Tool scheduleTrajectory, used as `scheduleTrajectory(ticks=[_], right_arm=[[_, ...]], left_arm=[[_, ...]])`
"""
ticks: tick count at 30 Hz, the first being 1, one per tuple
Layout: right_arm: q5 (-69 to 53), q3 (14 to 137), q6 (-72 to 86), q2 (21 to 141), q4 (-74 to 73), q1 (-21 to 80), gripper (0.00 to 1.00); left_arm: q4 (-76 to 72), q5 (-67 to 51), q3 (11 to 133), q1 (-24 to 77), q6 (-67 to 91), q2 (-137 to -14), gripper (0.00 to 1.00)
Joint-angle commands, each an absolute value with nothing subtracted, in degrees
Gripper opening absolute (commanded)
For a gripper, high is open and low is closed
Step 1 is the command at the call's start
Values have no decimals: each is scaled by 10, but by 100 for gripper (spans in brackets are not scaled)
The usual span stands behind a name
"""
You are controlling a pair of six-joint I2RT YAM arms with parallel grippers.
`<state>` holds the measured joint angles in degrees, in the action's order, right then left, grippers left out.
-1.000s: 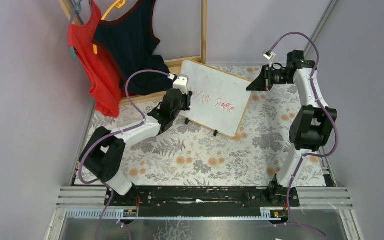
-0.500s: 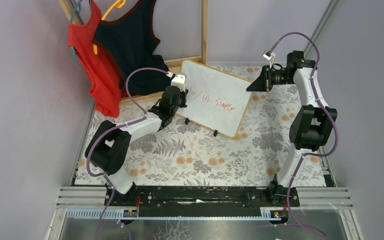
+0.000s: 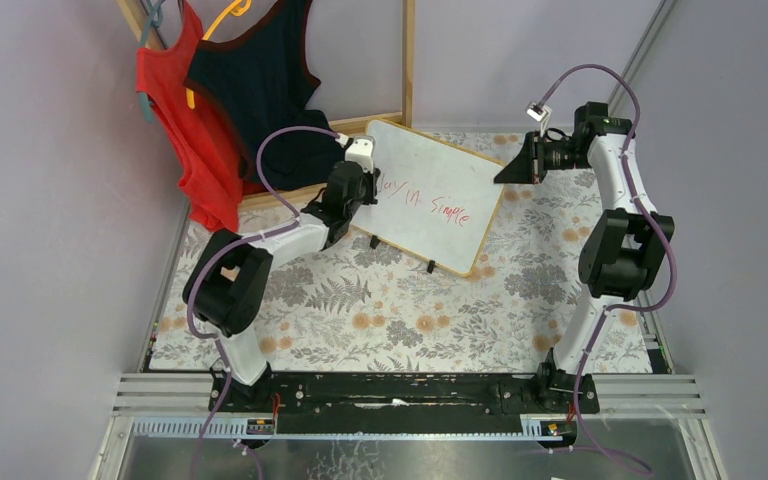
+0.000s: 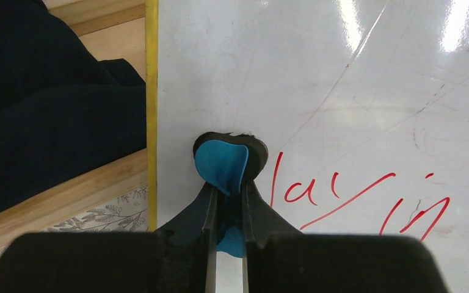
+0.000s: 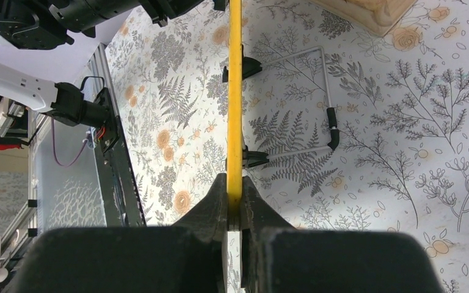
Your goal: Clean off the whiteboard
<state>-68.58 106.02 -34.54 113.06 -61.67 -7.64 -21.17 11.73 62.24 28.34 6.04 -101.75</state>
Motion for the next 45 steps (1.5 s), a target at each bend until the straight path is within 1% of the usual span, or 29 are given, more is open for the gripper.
scheduleTrajectory(ticks=[1,8,23,27,38,45], right_arm=[[-677,1078,-367,1136,-661,-72,0],[-680,1083,-379,1142,-676,-72,0],[-683,1089,-395,1148,-693,-72,0],[-685,1095,-407,1152,-705,-71,0],[-686,1101,-431,1156,-728,-71,0],[-686,1103,-436,1159,-733,-71,0]], left_arm=[[-250,86,650,281,84,-1037,0],[-258,49,658,291,129,-1044,0],[-268,84,677,393,120,-1053,0],[-260,90,682,380,127,-1056,0],[-237,111,647,294,93,-1024,0],[-223,109,652,275,71,-1024,0]])
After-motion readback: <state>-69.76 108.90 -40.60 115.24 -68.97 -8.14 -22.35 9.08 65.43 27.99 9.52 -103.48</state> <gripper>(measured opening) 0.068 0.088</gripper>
